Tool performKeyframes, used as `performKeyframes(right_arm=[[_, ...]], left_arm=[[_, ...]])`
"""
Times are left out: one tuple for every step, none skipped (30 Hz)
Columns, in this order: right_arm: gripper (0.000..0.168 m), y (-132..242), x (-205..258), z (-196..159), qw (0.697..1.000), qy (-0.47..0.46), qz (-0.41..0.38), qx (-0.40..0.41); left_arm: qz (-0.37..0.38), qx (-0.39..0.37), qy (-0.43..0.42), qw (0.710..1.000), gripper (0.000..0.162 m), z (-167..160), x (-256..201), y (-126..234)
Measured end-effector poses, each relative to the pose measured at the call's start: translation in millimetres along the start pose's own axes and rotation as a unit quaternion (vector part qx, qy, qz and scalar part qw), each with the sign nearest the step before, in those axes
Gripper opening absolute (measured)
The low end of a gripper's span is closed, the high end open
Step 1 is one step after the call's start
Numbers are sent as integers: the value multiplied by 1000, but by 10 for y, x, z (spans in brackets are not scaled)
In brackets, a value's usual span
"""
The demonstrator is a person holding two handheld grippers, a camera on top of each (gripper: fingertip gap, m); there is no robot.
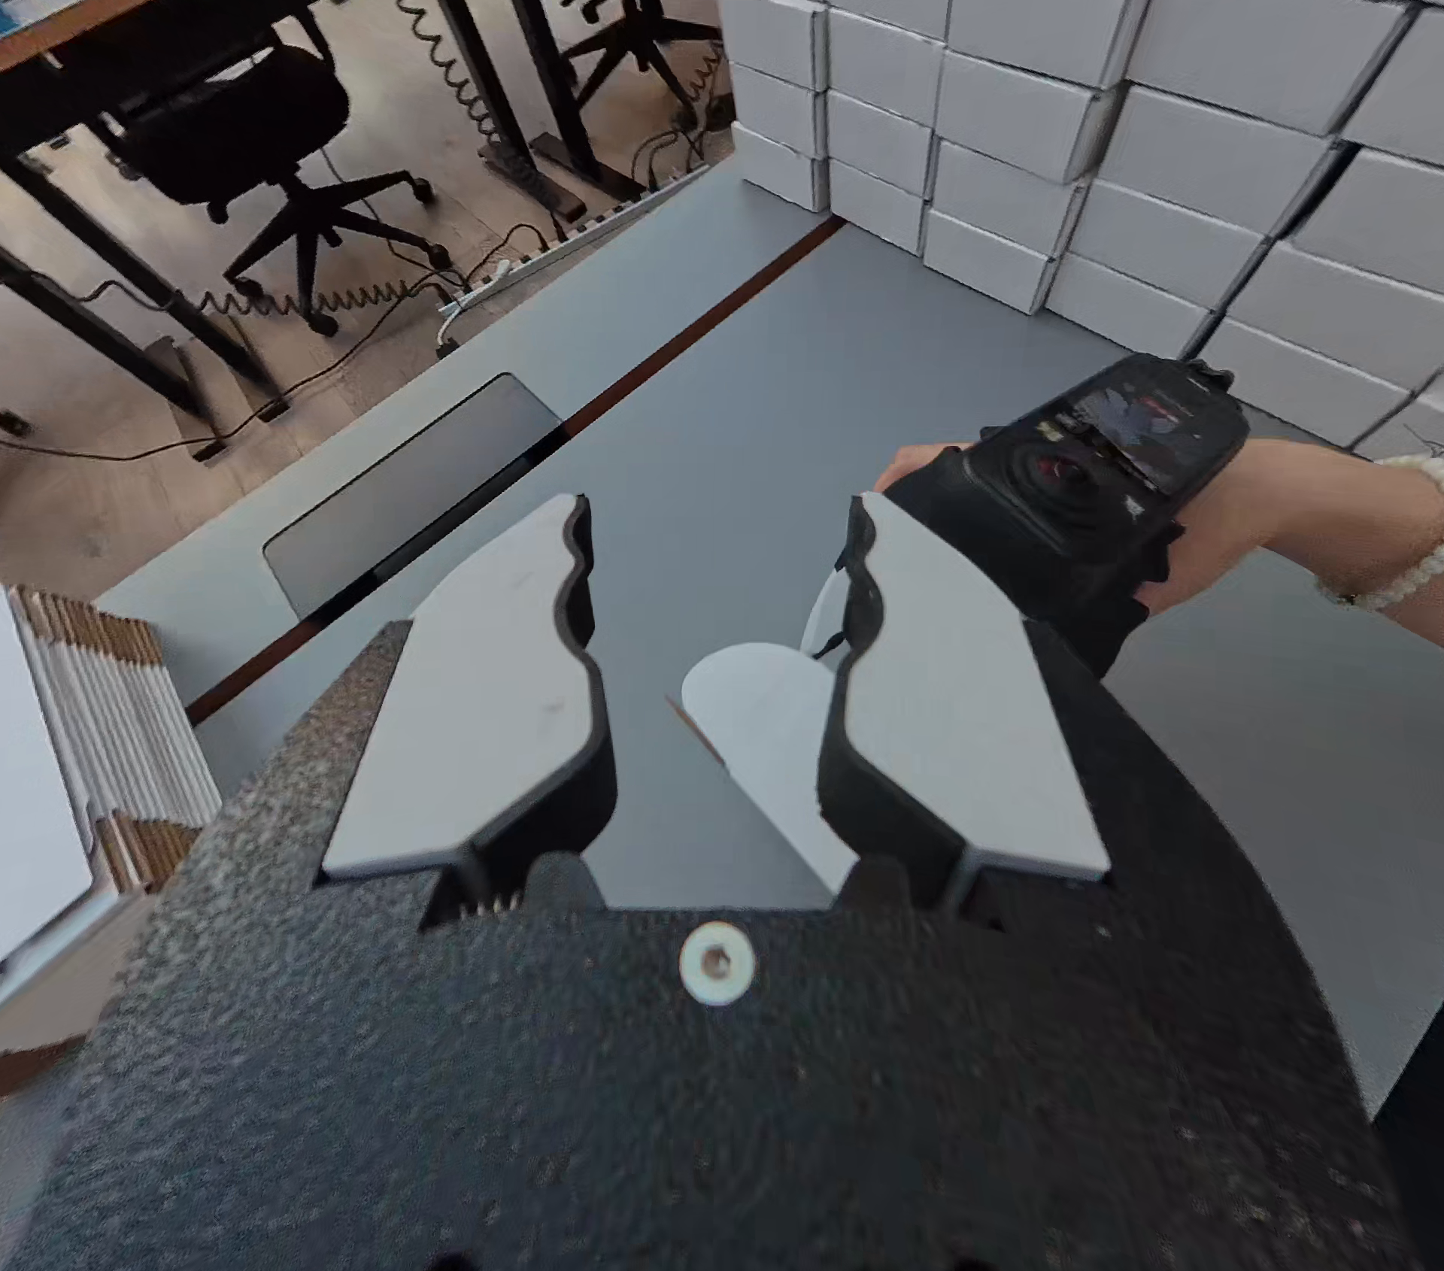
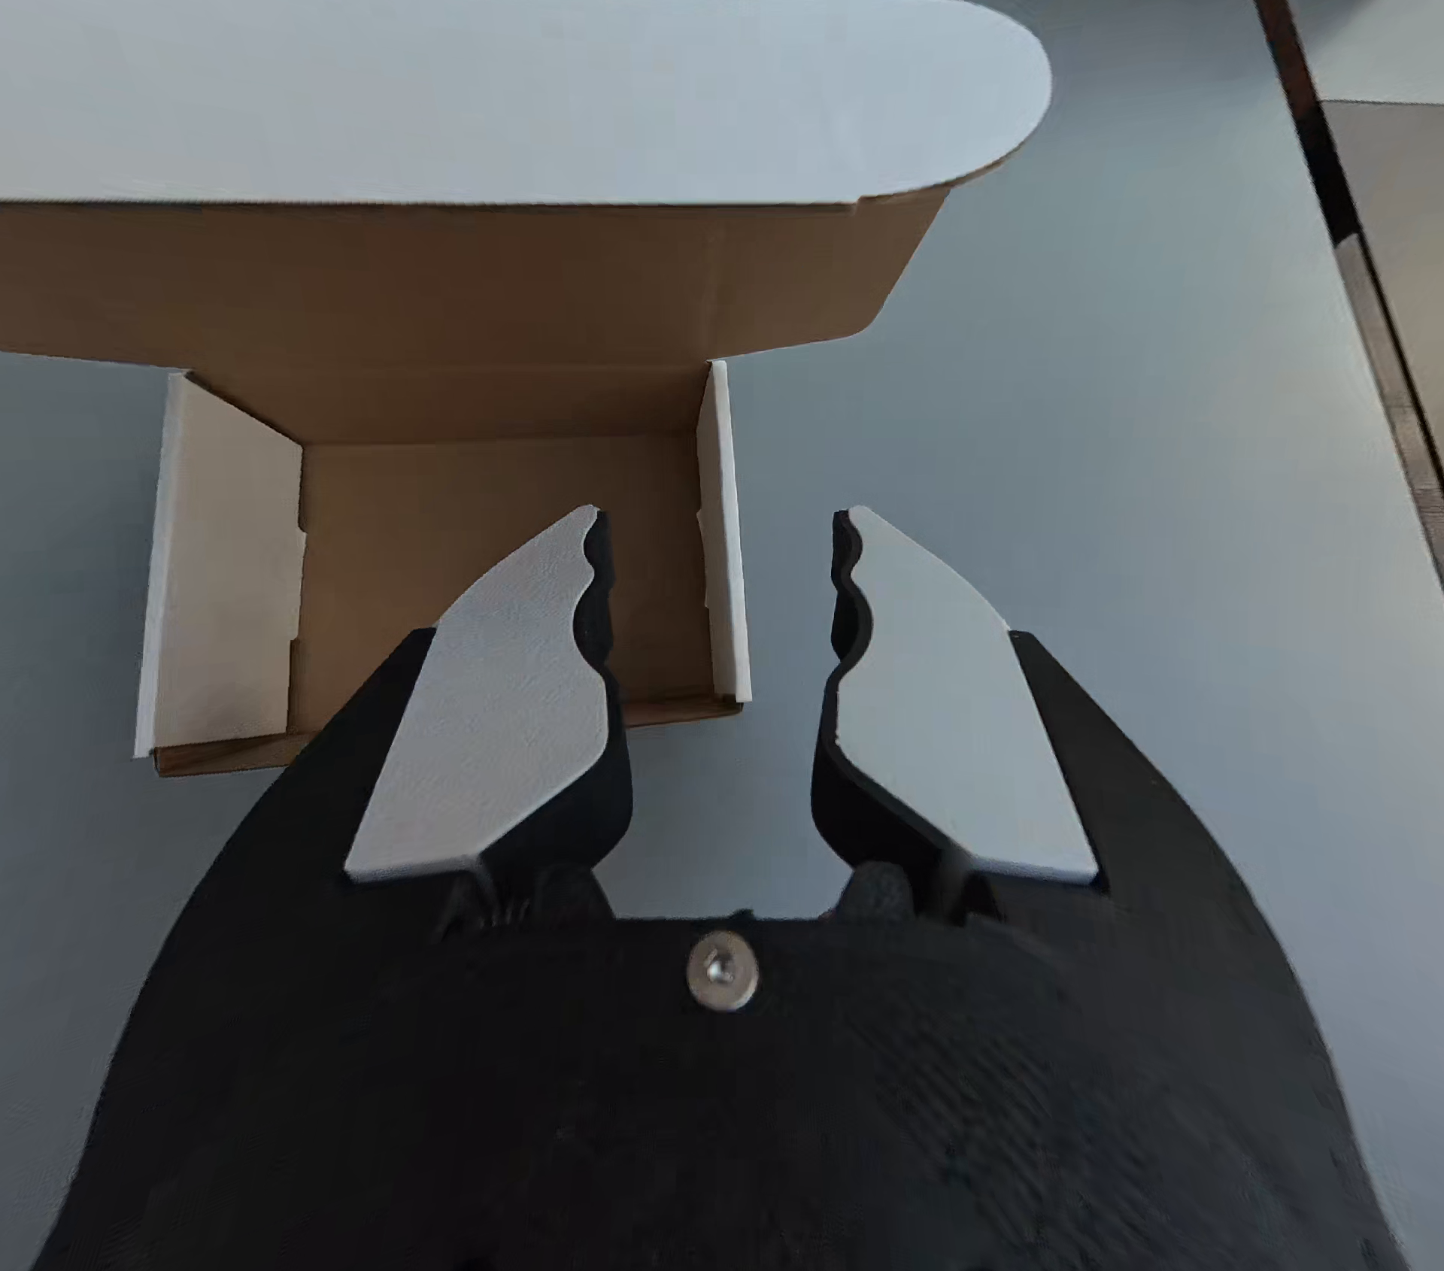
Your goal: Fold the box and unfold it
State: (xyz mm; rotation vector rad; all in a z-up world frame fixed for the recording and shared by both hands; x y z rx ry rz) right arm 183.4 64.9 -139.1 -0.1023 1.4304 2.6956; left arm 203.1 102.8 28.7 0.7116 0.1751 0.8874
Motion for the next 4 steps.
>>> performKeyframes(right_arm=[[55,-100,0,43,1000,-4,24,10],[55,-192,-3,66,999,-3,42,23],[55,-285,-17,66,998,1,49,43],[54,-372,-31,55,997,6,50,64]], left_arm=[[16,-13,32,999,62,-193,140,90],[30,-19,60,998,62,-409,269,157],[43,-21,88,995,62,-633,383,205],[51,-22,117,992,62,-852,476,239]])
Point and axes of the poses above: each gripper's, where its closed fingertips meet, y back along the fingers, z out of its top, x = y × z across the jaws, the point moved 2 cm from there along y, back along the fingers, and after that the axes turned 11 degrees about x, right-handed, at the moved point
